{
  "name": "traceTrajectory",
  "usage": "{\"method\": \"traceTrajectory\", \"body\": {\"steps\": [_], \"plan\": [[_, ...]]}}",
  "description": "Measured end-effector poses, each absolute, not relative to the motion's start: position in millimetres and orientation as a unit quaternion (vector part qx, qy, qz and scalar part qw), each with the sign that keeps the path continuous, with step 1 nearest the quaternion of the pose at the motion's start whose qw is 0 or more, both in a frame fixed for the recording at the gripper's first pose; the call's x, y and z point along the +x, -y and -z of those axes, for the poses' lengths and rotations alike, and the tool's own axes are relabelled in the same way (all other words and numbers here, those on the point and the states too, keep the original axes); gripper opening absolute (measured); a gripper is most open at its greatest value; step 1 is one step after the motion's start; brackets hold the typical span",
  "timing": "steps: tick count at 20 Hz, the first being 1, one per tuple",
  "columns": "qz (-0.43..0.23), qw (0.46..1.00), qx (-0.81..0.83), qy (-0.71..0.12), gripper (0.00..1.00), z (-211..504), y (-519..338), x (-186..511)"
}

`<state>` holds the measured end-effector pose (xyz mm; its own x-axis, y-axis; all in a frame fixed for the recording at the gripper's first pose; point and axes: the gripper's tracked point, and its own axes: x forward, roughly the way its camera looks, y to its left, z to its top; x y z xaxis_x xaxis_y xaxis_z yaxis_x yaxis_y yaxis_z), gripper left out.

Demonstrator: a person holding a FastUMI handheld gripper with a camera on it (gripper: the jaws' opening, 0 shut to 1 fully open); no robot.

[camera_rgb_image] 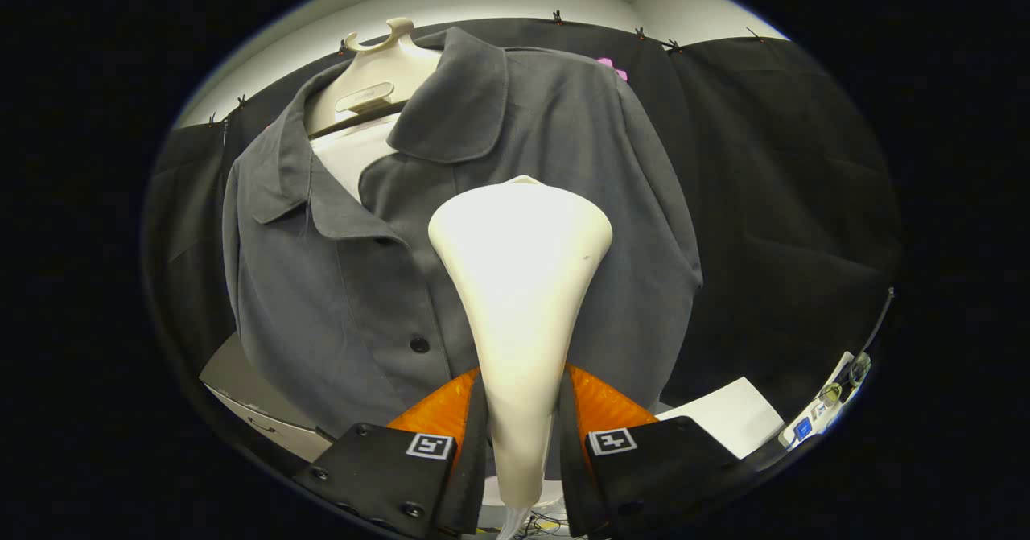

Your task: Iron the clothes twice with a garment steamer, once on the left side and once on the right side.

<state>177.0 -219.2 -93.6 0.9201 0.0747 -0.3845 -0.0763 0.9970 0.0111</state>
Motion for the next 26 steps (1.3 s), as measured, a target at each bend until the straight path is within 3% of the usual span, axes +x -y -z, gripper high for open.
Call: {"method": "traceTrajectory", "body": {"steps": [26], "plan": [[-0.009, 0.938, 0.007, -0.347, 0.47, 259.6, 260.2, 151.6]]}}
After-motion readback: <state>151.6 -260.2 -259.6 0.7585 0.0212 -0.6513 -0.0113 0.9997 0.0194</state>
